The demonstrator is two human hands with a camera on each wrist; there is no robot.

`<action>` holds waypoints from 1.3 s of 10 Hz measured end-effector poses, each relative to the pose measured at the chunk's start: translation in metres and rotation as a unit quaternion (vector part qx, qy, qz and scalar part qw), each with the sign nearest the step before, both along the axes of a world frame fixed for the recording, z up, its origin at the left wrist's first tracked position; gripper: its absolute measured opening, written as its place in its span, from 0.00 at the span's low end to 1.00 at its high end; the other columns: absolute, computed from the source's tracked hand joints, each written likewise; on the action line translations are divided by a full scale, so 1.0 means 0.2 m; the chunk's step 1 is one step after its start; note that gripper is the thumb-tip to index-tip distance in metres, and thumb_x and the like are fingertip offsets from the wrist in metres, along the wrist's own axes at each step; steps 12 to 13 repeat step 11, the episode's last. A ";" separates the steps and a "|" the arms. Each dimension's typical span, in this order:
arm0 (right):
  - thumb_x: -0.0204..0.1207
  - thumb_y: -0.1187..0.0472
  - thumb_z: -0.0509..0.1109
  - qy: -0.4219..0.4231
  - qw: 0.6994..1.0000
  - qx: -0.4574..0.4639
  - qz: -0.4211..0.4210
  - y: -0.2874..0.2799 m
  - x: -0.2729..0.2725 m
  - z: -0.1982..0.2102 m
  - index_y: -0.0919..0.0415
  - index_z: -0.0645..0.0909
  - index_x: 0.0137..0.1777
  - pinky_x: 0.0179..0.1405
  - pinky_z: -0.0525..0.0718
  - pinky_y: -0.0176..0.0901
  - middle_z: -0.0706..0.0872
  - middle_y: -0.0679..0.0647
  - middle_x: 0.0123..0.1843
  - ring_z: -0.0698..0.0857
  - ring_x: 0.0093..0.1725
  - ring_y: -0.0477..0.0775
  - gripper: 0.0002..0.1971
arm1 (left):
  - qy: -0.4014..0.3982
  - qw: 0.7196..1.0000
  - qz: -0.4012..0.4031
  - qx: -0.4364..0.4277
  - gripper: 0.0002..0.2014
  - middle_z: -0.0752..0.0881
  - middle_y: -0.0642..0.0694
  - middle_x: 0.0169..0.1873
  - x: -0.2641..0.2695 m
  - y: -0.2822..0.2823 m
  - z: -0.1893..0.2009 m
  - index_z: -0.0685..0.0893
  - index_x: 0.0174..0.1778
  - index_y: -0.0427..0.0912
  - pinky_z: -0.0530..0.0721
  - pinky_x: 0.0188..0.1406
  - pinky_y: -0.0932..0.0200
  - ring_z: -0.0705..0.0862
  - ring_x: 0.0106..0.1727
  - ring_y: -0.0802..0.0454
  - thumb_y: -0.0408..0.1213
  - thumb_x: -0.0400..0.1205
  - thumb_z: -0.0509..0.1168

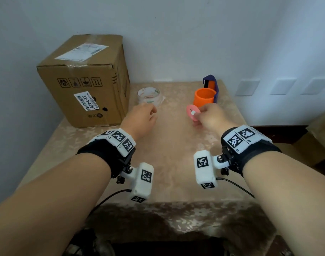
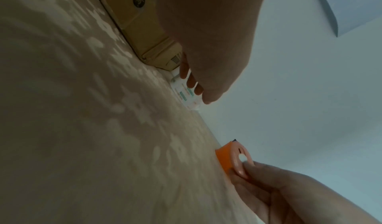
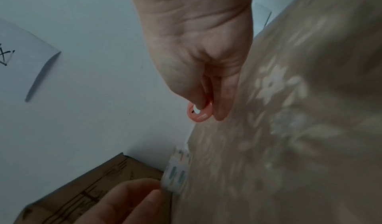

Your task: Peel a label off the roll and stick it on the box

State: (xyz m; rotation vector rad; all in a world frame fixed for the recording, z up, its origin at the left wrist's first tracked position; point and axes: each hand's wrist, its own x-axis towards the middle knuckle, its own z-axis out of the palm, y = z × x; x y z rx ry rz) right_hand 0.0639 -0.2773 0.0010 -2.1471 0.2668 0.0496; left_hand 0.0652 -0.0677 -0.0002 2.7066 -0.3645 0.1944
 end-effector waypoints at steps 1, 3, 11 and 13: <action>0.76 0.62 0.68 -0.007 0.999 0.039 -0.029 0.10 0.11 0.01 0.68 0.83 0.49 0.53 0.87 0.58 0.85 0.61 0.37 0.86 0.42 0.63 0.09 | 0.001 1.000 0.004 -0.004 0.16 0.77 0.40 0.65 0.08 0.03 0.02 0.78 0.66 0.39 0.78 0.63 0.47 0.79 0.63 0.43 0.38 0.84 0.58; 0.74 0.57 0.70 0.014 0.995 0.021 -0.093 0.19 0.32 -0.10 0.75 0.81 0.43 0.39 0.83 0.47 0.84 0.64 0.36 0.84 0.41 0.63 0.17 | -0.005 1.000 -0.003 0.000 0.16 0.75 0.41 0.67 0.23 0.02 0.03 0.76 0.67 0.40 0.77 0.62 0.51 0.78 0.65 0.44 0.38 0.83 0.59; 0.78 0.58 0.61 0.025 0.992 -0.122 -0.014 0.17 0.31 0.05 0.56 0.65 0.26 0.52 0.83 0.52 0.84 0.68 0.49 0.84 0.51 0.65 0.18 | -0.001 1.000 0.003 0.006 0.16 0.74 0.41 0.67 0.22 0.08 0.12 0.75 0.67 0.40 0.78 0.62 0.49 0.77 0.64 0.43 0.38 0.84 0.58; 0.78 0.58 0.61 0.025 0.992 -0.122 -0.014 0.17 0.31 0.05 0.56 0.65 0.26 0.52 0.83 0.52 0.84 0.68 0.49 0.84 0.51 0.65 0.18 | -0.001 1.000 0.003 0.006 0.16 0.74 0.41 0.67 0.22 0.08 0.12 0.75 0.67 0.40 0.78 0.62 0.49 0.77 0.64 0.43 0.38 0.84 0.58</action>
